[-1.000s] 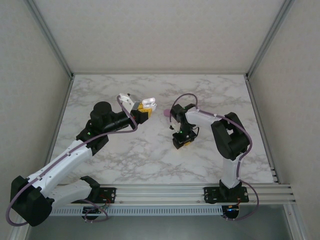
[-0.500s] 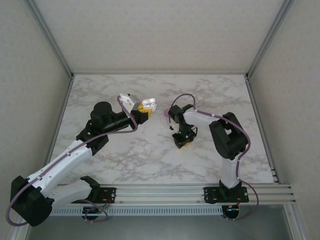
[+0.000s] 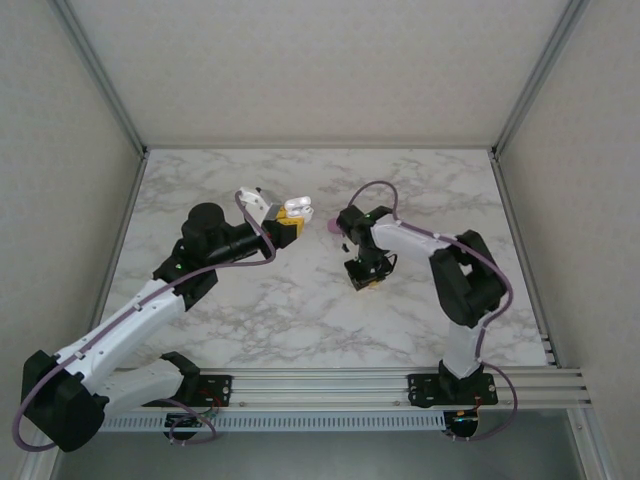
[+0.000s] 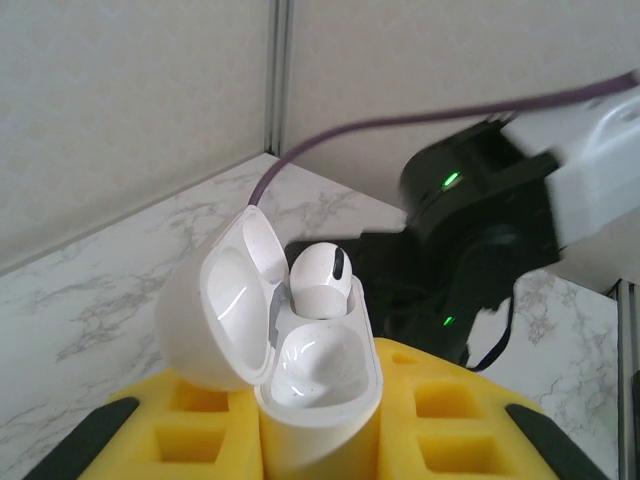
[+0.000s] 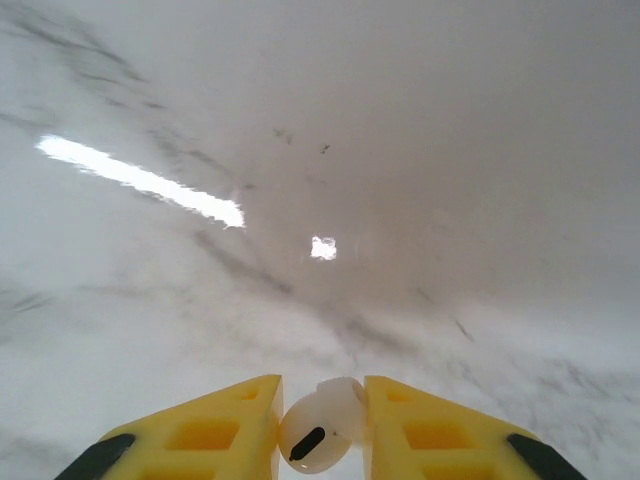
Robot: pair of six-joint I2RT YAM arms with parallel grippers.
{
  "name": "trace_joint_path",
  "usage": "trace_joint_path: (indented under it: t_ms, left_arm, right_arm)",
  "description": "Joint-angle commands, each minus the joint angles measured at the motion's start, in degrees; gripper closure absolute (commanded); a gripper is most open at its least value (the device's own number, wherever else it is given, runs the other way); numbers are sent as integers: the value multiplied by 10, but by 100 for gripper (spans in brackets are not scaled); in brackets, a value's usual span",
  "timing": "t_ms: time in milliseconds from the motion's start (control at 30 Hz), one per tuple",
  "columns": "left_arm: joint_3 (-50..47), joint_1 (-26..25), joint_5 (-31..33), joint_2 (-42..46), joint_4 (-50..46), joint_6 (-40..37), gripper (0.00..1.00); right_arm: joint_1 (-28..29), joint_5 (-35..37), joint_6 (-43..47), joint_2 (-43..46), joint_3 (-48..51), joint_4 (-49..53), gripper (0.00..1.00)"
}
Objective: Insert wireless bluetooth earbuds into charging case
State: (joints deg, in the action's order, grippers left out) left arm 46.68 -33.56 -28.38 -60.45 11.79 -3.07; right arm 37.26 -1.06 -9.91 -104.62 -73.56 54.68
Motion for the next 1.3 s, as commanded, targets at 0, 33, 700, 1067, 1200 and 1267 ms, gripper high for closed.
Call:
trace_joint_path:
  t_ms: [0,33,700,1067,1200,1267]
  left_arm:
    - [12,-5,0,-11,18,-10,92]
    - [12,-5,1,-16,25,-10,92]
    - [14,-54,72,-124,213,-30,92]
    - [22,-63,90,-128,216,-22,91]
    - [23,-65,95,-129,219,-15,91]
    - [25,-65,97,-131,221,-9,91]
  right_arm:
    - [-10,5,-68,111,-42,6,75]
    - [-11,1,-88,140,-55,3,74]
    - [25,-82,-450,329,-45,-352,73]
    - [53,-59,-461,285,-57,-394,73]
    - [79,-28,-453,282,-59,-399,73]
    - [86,-10,-446,281,-59,-399,73]
